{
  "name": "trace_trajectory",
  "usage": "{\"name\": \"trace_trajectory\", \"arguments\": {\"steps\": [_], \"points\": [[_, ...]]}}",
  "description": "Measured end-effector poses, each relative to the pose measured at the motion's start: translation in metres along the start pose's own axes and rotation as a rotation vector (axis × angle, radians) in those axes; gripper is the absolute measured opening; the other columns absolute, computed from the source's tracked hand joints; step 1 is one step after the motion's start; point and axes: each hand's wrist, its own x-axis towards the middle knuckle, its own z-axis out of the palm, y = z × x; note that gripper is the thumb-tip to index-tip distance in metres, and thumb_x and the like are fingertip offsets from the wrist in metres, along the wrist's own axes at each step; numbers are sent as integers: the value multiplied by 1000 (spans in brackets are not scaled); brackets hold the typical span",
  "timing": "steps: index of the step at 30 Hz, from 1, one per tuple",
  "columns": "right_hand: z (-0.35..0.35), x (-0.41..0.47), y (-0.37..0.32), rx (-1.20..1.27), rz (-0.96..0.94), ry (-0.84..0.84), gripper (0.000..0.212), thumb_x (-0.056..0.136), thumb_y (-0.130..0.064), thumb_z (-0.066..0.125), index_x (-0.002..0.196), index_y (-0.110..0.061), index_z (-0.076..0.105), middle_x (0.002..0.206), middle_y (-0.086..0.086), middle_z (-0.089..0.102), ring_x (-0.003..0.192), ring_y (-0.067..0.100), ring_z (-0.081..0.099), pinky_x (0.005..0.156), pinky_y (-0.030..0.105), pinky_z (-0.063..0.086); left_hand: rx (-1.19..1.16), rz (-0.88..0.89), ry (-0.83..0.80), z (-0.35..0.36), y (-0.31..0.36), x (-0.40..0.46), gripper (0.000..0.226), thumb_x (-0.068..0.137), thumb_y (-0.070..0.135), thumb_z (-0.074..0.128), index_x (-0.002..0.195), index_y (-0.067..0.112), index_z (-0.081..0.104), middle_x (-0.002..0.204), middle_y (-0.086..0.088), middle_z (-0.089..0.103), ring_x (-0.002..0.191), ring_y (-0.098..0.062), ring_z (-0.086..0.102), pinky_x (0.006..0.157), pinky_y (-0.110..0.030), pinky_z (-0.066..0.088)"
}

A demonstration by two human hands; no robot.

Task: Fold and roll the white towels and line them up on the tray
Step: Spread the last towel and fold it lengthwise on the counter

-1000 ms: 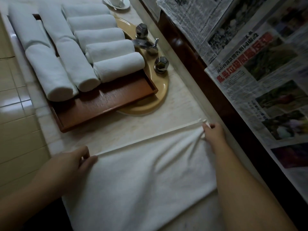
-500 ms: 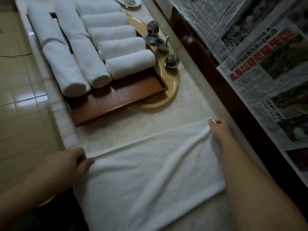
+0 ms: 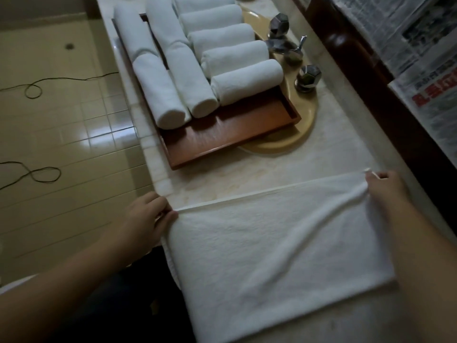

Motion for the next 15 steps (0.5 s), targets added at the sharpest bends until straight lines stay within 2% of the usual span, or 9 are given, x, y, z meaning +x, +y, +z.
{"name": "trace_trajectory", "arguments": {"steps": [4,7,8,10,11,13,15], "points": [[1,1,2,5,14,1,39,100,-39,64,105,-1,68,102,24,69,86,29,60,76,35,42,-14,-26,73,9,-7,-2,30,99,47,54,85,22,62,87,9,52,75,-12,52,64,-37,51],[-1,-1,-1,-3,10,-13,38,101,-36,63,103,1,68,95,22,66,84,29,59,75,35,42,33,-88,138,15,9,-4,22,95,25,73,80,18,59,83,4,51,73,-17,48,63,-33,41],[-1,-2,-2,-6,8,-14,37,101,-35,63,101,1,68,93,22,65,85,30,59,75,35,41,62,-126,162,18,15,-4,19,93,19,76,82,18,60,85,1,53,76,-20,49,65,-34,41],[-2,-4,-5,-8,6,-11,36,102,-35,62,96,1,68,91,22,64,87,33,60,76,35,41,160,-197,182,24,33,-3,11,92,18,74,99,18,65,102,-6,57,93,-25,49,75,-40,46],[-2,-4,-6,-9,10,-9,36,102,-35,61,94,0,68,91,23,65,88,34,62,76,35,41,210,-180,174,30,42,-3,21,91,17,74,111,19,65,114,-9,56,102,-28,48,81,-45,49],[-1,-4,-6,-18,24,-5,38,101,-37,61,93,0,68,95,25,68,92,38,65,77,36,43,224,33,113,46,61,-5,40,92,14,70,130,19,61,131,-13,53,114,-37,52,91,-52,50],[0,-4,-6,-21,33,1,36,101,-38,61,95,-2,67,104,28,69,101,42,66,81,38,46,233,215,9,67,80,-6,48,101,31,54,147,16,53,150,-15,51,131,-41,54,107,-50,42]]}}
